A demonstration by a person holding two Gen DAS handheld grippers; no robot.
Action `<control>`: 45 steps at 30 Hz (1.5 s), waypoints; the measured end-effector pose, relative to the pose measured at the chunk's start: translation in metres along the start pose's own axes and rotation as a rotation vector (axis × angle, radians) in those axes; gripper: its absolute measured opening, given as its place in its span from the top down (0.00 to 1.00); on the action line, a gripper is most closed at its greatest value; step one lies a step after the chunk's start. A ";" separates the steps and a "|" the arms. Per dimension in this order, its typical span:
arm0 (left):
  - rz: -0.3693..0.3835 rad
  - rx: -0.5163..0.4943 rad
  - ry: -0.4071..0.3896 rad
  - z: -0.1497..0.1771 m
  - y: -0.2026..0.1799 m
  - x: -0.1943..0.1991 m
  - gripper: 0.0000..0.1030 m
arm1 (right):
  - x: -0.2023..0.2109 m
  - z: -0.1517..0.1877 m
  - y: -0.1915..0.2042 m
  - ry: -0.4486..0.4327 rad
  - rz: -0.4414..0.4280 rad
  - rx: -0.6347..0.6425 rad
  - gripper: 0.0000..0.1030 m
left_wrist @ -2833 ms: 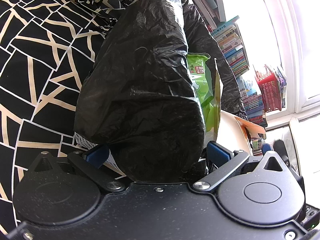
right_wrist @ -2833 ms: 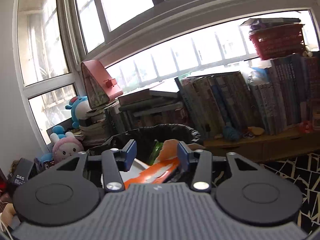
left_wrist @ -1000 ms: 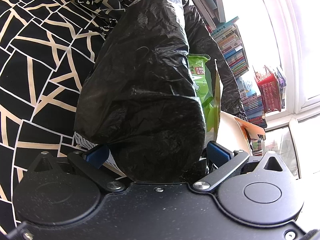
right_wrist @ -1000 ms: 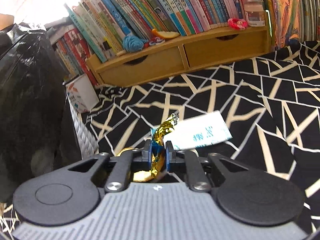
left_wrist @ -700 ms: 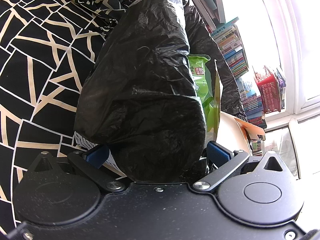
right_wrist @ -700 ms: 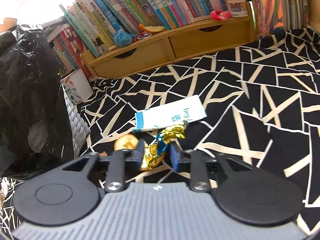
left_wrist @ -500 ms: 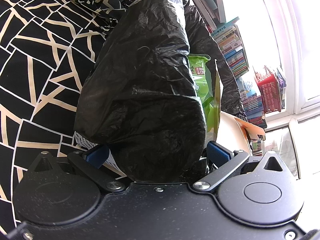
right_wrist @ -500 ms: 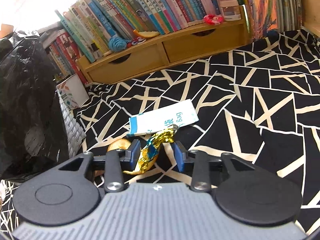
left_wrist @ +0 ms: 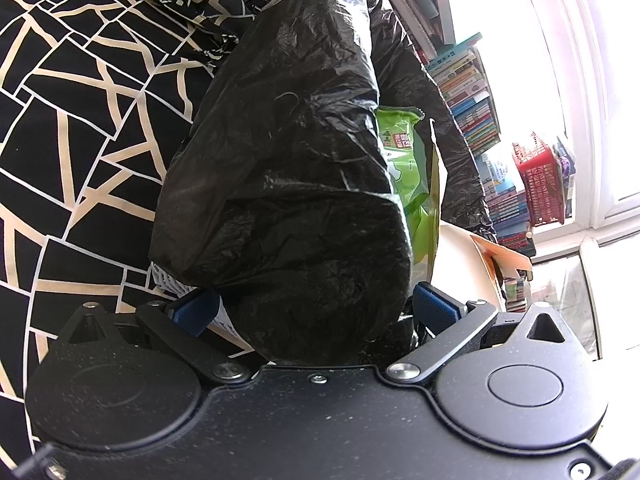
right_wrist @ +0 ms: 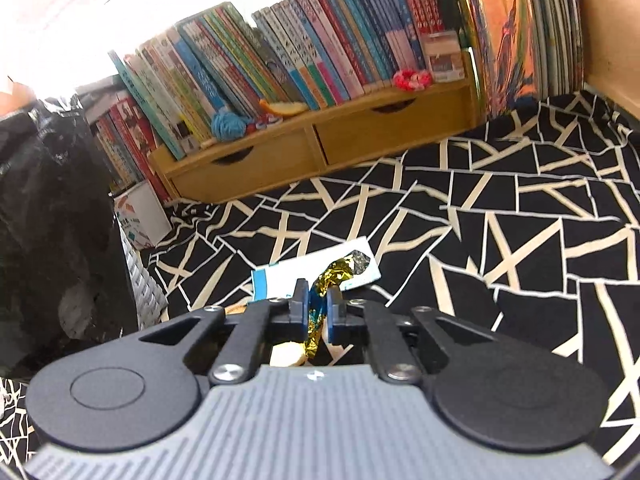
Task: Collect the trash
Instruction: 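Grasp the gold candy wrapper with the right gripper and lift it, then carry the gold wrapper over the bin and open the right gripper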
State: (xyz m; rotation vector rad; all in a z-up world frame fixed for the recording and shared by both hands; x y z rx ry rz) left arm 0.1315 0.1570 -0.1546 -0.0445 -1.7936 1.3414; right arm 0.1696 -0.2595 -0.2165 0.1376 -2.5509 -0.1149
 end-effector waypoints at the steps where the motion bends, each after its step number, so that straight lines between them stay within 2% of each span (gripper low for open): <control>1: -0.012 0.002 0.009 0.000 -0.001 0.000 0.07 | 0.002 -0.001 0.000 -0.003 0.002 0.005 0.89; 4: -0.083 -0.025 0.021 -0.002 -0.005 0.004 0.19 | 0.005 -0.003 -0.001 -0.003 0.005 0.018 0.89; 9: -0.224 -0.120 -0.040 -0.009 -0.014 0.022 0.31 | 0.008 -0.004 -0.003 0.001 0.003 0.026 0.89; 11: -0.257 -0.146 -0.055 -0.012 -0.018 0.029 0.38 | 0.008 -0.005 -0.002 0.004 0.001 0.033 0.89; 13: -0.283 -0.176 -0.068 -0.013 -0.023 0.035 0.51 | 0.007 -0.005 -0.002 0.013 -0.002 0.044 0.89; 16: -0.328 -0.228 -0.094 -0.013 -0.032 0.039 0.60 | 0.002 -0.004 -0.002 0.040 -0.019 0.042 0.87; 18: -0.347 -0.253 -0.105 -0.012 -0.037 0.036 0.63 | -0.002 -0.003 -0.003 0.055 -0.024 0.032 0.81; 20: -0.368 -0.267 -0.118 -0.010 -0.040 0.033 0.63 | -0.007 -0.001 -0.004 0.064 -0.022 0.017 0.75; 21: -0.376 -0.278 -0.127 -0.009 -0.041 0.032 0.63 | -0.009 0.000 -0.004 0.070 -0.024 0.009 0.63; 22: -0.380 -0.286 -0.134 -0.009 -0.041 0.032 0.63 | -0.012 0.001 -0.004 0.072 -0.028 0.001 0.59; 27: -0.392 -0.309 -0.152 -0.007 -0.040 0.029 0.63 | -0.027 0.008 -0.003 0.108 -0.031 -0.023 0.58; 28: -0.397 -0.316 -0.158 -0.006 -0.041 0.029 0.62 | -0.030 0.010 -0.003 0.117 -0.034 -0.032 0.64; 30: -0.402 -0.327 -0.164 -0.006 -0.041 0.027 0.61 | -0.033 0.014 -0.002 0.129 -0.036 -0.043 0.82; 38: -0.436 -0.374 -0.187 -0.003 -0.041 0.019 0.59 | -0.005 0.002 0.007 0.064 -0.051 -0.034 0.89; 41: -0.447 -0.401 -0.202 -0.002 -0.041 0.018 0.59 | 0.020 -0.017 0.011 -0.002 -0.083 -0.035 0.90; 45: -0.466 -0.437 -0.224 0.002 -0.041 0.016 0.62 | 0.067 -0.057 0.030 -0.139 -0.152 -0.009 0.90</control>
Point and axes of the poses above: each gripper's, at about its wrist camera, not at the fingertips, and x roughly against the way its jaws point, y to its left, z to its underside, the point moved 7 cm from there along -x, roughly the way its jaws point, and after that the axes turned 12 degrees about x, right-handed, at the moved point
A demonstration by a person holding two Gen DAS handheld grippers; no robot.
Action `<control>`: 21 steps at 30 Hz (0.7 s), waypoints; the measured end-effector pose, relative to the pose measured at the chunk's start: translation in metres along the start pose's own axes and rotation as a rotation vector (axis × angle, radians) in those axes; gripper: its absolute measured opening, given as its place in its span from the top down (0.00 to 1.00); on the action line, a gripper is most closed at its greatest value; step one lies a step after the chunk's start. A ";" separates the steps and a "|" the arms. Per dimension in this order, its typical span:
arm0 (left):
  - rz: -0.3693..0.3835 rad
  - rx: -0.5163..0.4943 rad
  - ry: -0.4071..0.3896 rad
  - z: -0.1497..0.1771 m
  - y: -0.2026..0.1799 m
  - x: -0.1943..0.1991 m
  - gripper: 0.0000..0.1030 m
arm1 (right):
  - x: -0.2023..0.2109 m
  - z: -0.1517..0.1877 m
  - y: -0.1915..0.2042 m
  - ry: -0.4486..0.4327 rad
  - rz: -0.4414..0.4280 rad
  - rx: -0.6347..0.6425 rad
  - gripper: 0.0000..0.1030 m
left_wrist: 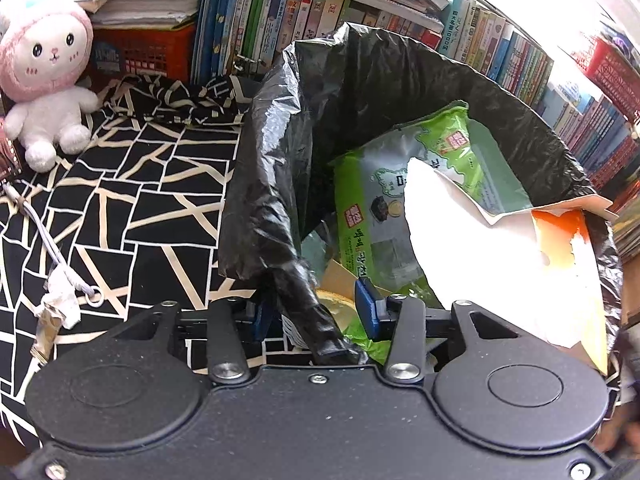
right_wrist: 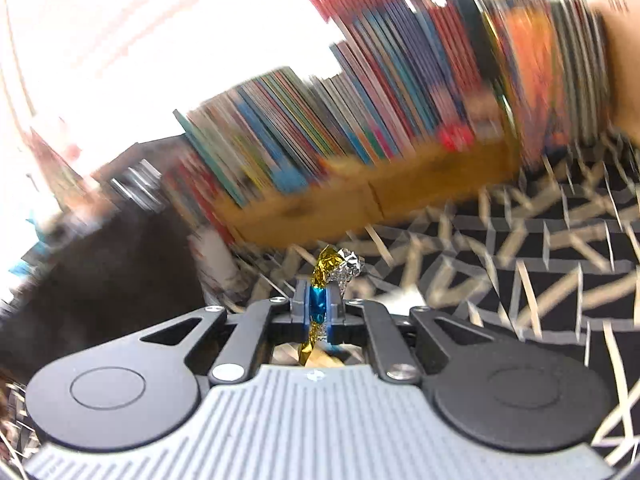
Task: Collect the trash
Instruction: 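Carry the gold wrapper over the bin and open the right gripper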
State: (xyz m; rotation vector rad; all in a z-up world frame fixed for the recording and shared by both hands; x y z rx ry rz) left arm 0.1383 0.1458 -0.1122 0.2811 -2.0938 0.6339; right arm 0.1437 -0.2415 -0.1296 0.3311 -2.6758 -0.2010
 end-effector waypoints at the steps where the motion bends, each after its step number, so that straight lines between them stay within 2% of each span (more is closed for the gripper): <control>1: -0.010 -0.016 -0.017 0.001 -0.001 0.000 0.62 | 0.010 -0.012 0.008 -0.033 -0.026 0.007 0.90; 4: -0.030 -0.024 -0.011 0.005 -0.002 -0.006 0.64 | 0.037 -0.045 0.037 -0.124 -0.116 0.041 0.90; 7: -0.022 -0.015 -0.003 0.006 0.000 -0.008 0.65 | 0.052 -0.068 0.068 -0.172 -0.202 0.087 0.90; 13: -0.015 -0.005 -0.002 0.007 0.003 -0.007 0.65 | 0.049 -0.088 0.134 -0.202 -0.312 0.181 0.90; 17: -0.014 0.005 -0.001 0.005 0.003 -0.008 0.65 | 0.027 -0.091 0.175 -0.168 -0.357 0.232 0.90; 20: -0.011 0.009 -0.001 0.005 0.003 -0.008 0.65 | 0.006 -0.084 0.198 -0.127 -0.374 0.270 0.81; 21: -0.010 0.010 -0.001 0.005 0.003 -0.008 0.65 | 0.000 -0.082 0.201 -0.116 -0.362 0.270 0.70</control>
Point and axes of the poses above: each gripper's, at about its wrist camera, not at the fingertips, and x roughly against the way its jaws point, y to its left, z to its underside, the point moved 7 cm from there along -x, roughly the way its jaws point, and after that the axes turned 12 degrees about x, right-handed, at the moved point
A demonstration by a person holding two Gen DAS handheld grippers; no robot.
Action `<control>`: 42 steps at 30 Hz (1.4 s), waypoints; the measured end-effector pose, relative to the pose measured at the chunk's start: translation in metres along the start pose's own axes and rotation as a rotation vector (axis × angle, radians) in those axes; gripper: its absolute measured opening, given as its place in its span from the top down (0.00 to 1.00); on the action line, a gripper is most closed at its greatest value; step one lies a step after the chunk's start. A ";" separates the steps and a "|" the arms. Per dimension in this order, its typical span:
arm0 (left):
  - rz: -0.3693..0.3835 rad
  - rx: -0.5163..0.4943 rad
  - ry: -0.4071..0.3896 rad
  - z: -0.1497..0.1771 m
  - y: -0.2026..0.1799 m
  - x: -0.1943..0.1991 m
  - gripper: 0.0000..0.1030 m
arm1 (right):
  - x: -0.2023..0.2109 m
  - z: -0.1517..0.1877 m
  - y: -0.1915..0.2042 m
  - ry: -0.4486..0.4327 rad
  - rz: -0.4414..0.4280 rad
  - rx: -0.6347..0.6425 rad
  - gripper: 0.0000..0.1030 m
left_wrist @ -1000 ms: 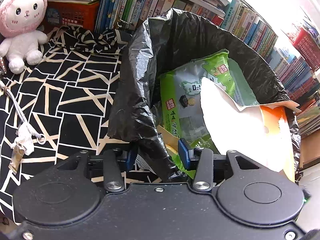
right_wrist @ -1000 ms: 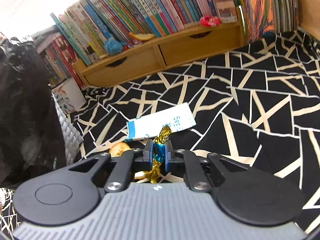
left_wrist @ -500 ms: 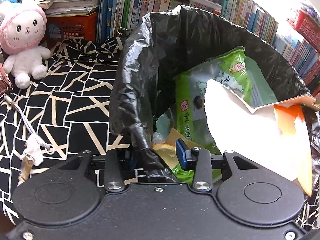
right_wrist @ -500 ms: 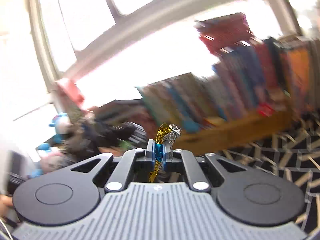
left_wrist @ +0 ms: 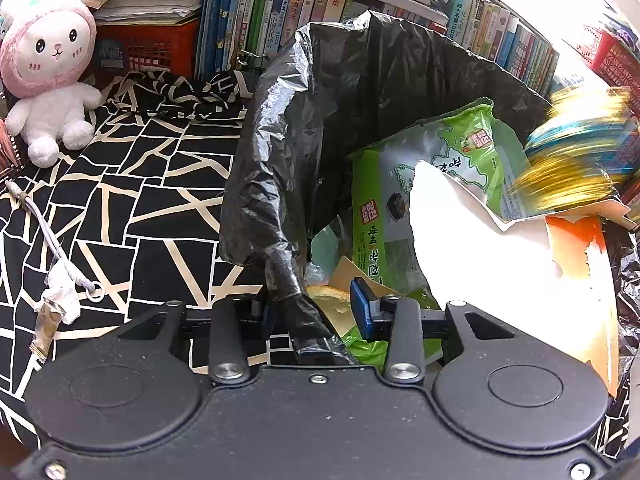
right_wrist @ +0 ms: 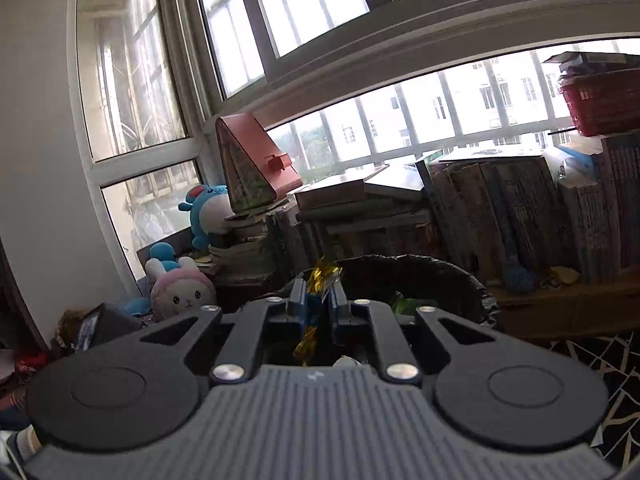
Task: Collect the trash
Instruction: 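Carry the gold wrapper over the bin and open the right gripper, then move the right gripper back down to the orange fruit peel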
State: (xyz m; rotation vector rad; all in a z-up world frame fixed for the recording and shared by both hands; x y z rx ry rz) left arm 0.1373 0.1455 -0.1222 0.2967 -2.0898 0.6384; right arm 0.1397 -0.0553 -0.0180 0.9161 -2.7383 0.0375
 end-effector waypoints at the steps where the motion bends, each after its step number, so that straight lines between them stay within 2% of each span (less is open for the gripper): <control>1: 0.001 -0.002 0.000 0.000 0.000 0.000 0.65 | -0.005 0.004 0.000 0.012 0.000 -0.001 0.57; 3: 0.002 -0.006 0.000 0.001 0.000 0.000 0.65 | -0.008 0.013 -0.002 0.021 -0.013 -0.023 0.47; 9: 0.005 -0.003 -0.002 0.000 -0.001 0.000 0.64 | 0.028 0.029 -0.032 -0.009 0.026 -0.043 0.36; 10: 0.005 -0.002 0.000 -0.001 -0.001 -0.001 0.64 | 0.037 0.029 -0.038 -0.024 0.048 -0.046 0.30; 14: 0.009 0.005 0.000 -0.002 -0.003 -0.001 0.61 | 0.079 0.031 -0.068 -0.097 0.145 -0.046 0.23; 16: 0.018 0.013 0.001 -0.003 -0.003 -0.001 0.58 | 0.093 0.036 -0.085 -0.109 0.216 -0.039 0.15; 17: 0.019 0.014 0.002 -0.004 -0.003 -0.001 0.58 | 0.099 0.042 -0.093 -0.103 0.256 -0.034 0.14; 19: 0.017 0.016 0.003 -0.005 -0.003 -0.001 0.57 | 0.102 0.059 -0.112 -0.063 0.319 -0.030 0.13; 23: -0.002 -0.004 -0.016 -0.005 -0.005 0.000 0.57 | 0.089 0.110 -0.143 0.081 0.408 -0.015 0.12; 29: -0.010 -0.010 -0.024 -0.006 -0.006 0.001 0.57 | 0.047 0.197 -0.177 0.303 0.438 -0.106 0.12; 33: -0.008 -0.009 -0.025 -0.006 -0.005 0.000 0.56 | 0.029 0.230 -0.189 0.350 0.448 -0.178 0.12; 35: -0.008 -0.008 -0.025 -0.006 -0.005 0.000 0.56 | 0.022 0.236 -0.192 0.356 0.455 -0.200 0.13; 38: -0.005 -0.006 -0.027 -0.007 -0.006 0.000 0.56 | 0.011 0.241 -0.189 0.379 0.443 -0.200 0.26; 39: -0.004 -0.006 -0.027 -0.007 -0.006 0.000 0.55 | 0.010 0.242 -0.187 0.386 0.431 -0.207 0.35; 40: -0.004 -0.004 -0.029 -0.007 -0.006 0.000 0.55 | 0.008 0.243 -0.186 0.392 0.421 -0.216 0.50; 41: -0.003 -0.003 -0.029 -0.007 -0.006 0.000 0.55 | 0.007 0.244 -0.186 0.398 0.420 -0.221 0.55; 42: -0.003 -0.003 -0.030 -0.007 -0.006 0.000 0.55 | 0.007 0.245 -0.185 0.402 0.430 -0.217 0.69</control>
Point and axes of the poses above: each gripper's, at about its wrist camera, not at the fingertips, and x roughly against the way its jaws point, y to its left, z to its underside, the point moved 7 cm from there along -x, roughly the way its jaws point, and after that the axes turned 12 degrees about x, right-handed, at the moved point
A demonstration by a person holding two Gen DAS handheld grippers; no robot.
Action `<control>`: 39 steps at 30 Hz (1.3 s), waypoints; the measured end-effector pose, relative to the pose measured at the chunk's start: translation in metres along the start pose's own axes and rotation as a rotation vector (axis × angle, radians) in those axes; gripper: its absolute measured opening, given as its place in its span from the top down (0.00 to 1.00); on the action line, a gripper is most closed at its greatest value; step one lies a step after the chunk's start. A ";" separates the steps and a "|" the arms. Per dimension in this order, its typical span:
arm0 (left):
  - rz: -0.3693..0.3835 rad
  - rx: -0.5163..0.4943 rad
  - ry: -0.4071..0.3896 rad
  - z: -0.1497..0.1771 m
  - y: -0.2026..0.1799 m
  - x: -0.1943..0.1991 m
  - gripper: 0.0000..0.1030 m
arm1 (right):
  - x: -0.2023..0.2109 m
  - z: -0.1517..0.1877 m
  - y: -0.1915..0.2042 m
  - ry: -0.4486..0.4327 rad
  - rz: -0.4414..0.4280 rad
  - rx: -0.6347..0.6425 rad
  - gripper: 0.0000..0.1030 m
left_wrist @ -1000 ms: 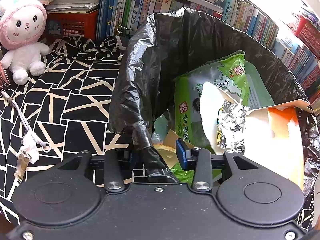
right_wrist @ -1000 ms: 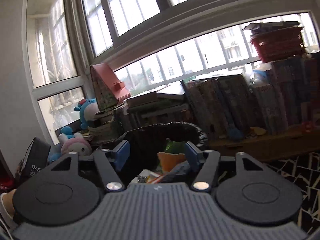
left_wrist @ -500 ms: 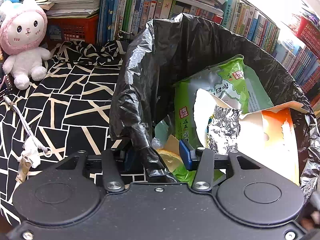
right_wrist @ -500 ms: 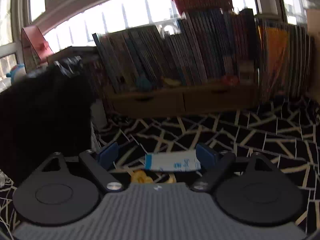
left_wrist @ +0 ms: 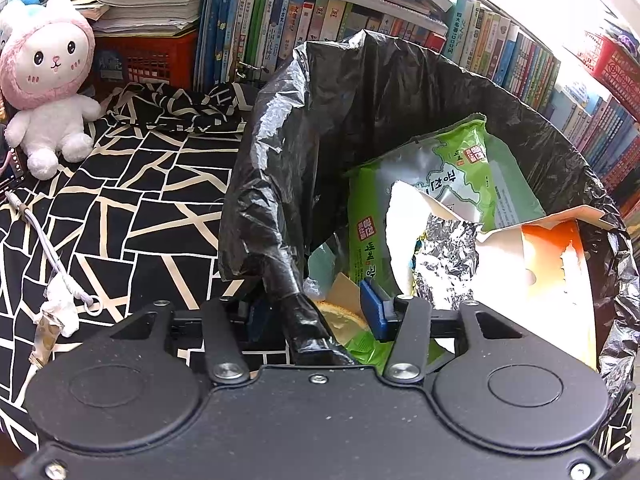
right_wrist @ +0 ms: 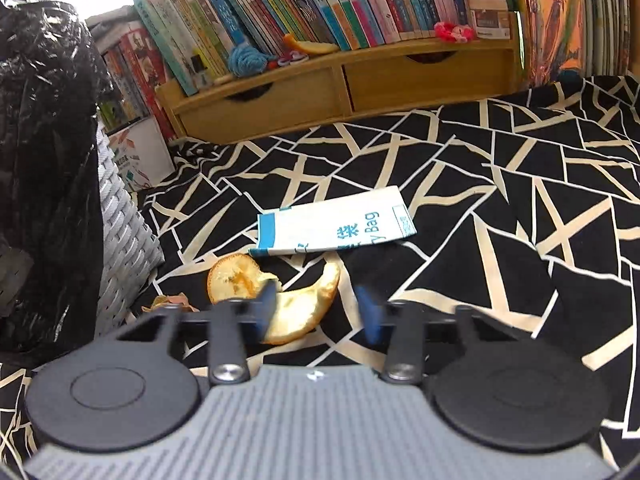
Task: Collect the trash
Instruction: 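Move the right gripper back down to the orange fruit peel, then grasp the orange fruit peel with the right gripper and lift it, then carry the peel over the bin and open the right gripper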
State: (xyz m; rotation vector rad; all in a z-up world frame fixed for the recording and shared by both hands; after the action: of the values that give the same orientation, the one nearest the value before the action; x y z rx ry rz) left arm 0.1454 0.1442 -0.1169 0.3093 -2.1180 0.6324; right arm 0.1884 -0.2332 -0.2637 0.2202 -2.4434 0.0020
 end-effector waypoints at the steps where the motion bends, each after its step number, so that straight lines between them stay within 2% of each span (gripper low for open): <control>1: 0.001 0.000 0.000 0.000 0.000 0.000 0.55 | 0.000 0.000 0.000 0.001 0.008 -0.001 0.84; 4: 0.004 0.000 0.000 0.000 0.000 0.000 0.55 | 0.006 -0.001 -0.001 -0.017 -0.003 -0.022 0.87; 15: 0.009 0.005 0.000 0.000 0.000 0.001 0.54 | 0.049 -0.025 -0.003 -0.118 0.006 -0.024 0.88; 20: 0.010 0.007 0.000 0.000 0.000 0.001 0.54 | 0.080 -0.048 -0.002 -0.200 0.005 -0.037 0.89; 25: 0.011 0.008 0.000 0.000 0.000 0.001 0.54 | 0.122 -0.079 0.005 -0.322 -0.010 -0.034 0.89; 33: 0.021 0.014 0.002 0.000 0.000 0.001 0.53 | 0.192 -0.136 0.036 -0.522 -0.094 0.010 0.89; 39: 0.027 0.018 0.005 0.000 0.001 0.001 0.52 | 0.210 -0.158 0.081 -0.569 -0.180 0.070 0.88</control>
State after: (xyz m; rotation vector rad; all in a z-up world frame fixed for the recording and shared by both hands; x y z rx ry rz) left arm 0.1446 0.1453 -0.1167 0.2889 -2.1160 0.6680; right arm 0.1162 -0.1770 -0.0042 0.5329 -2.9807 -0.0618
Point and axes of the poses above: each gripper's, at about its wrist camera, not at the fingertips, and x roughly against the way its jaws point, y to its left, z to its underside, the point moved 7 cm from there along -x, roughly the way its jaws point, and after that the axes turned 12 degrees about x, right-handed, at the moved point
